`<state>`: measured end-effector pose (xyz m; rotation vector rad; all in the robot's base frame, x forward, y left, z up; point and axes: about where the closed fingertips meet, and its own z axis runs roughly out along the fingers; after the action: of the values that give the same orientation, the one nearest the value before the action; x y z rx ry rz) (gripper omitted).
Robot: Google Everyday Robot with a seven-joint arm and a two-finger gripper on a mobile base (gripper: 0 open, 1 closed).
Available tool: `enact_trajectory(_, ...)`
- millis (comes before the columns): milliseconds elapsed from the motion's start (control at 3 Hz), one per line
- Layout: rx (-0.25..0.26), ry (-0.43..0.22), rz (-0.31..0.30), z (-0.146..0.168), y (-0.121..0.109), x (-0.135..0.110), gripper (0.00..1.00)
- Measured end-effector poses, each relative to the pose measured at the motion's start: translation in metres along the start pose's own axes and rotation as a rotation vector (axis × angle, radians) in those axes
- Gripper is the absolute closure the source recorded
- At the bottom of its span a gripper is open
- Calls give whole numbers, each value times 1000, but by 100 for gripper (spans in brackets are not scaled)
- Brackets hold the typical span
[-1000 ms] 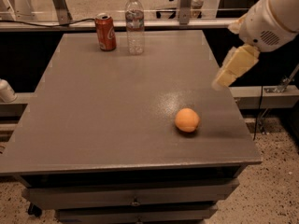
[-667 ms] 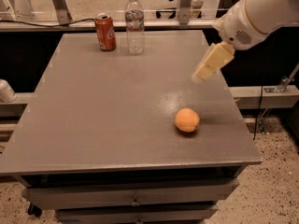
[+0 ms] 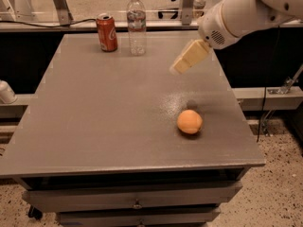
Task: Pick water bottle
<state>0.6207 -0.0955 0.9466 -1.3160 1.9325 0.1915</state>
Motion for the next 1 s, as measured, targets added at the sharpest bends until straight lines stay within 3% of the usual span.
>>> enact_trajectory(667,4,-19,16,5,1,-3,0)
enact_trajectory(1000,22,-95,71,29,-5,-13,0)
